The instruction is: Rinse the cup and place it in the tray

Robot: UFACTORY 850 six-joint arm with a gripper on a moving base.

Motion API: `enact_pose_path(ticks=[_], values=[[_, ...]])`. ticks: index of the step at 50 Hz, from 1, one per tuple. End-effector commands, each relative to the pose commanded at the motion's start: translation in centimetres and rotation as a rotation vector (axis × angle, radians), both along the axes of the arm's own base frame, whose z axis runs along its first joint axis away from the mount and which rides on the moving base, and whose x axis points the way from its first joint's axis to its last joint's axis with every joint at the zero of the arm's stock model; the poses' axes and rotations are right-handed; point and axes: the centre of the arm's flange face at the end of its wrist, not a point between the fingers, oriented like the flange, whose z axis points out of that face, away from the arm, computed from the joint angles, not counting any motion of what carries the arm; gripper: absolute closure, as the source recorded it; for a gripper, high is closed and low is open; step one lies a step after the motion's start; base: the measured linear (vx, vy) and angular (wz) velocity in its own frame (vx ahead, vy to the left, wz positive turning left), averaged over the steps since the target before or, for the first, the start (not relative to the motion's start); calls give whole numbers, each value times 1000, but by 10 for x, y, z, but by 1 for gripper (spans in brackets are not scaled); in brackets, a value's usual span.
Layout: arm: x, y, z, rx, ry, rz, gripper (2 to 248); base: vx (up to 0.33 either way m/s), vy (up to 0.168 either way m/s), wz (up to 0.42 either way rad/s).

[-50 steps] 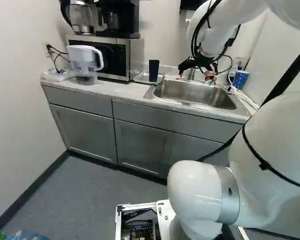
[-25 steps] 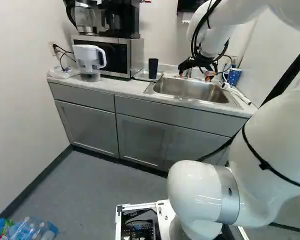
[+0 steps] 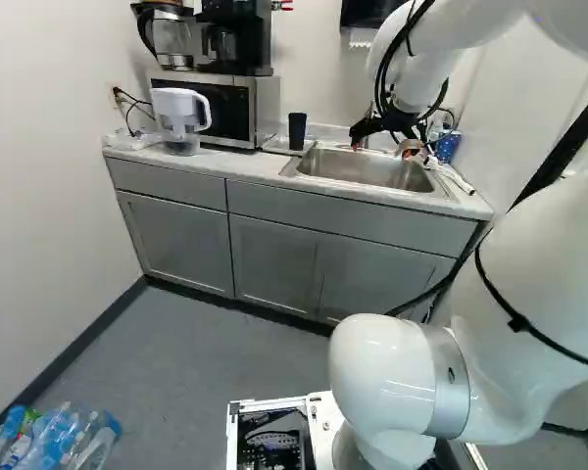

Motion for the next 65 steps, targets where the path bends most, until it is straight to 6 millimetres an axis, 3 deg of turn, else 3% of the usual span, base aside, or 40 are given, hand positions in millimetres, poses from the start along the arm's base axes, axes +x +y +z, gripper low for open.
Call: enact_pose_path(ticks=[36, 65], values=[[0, 0, 0, 0, 0, 0, 3, -130, 1, 16], [0, 3, -7, -4, -10, 6, 3, -2, 0, 0]])
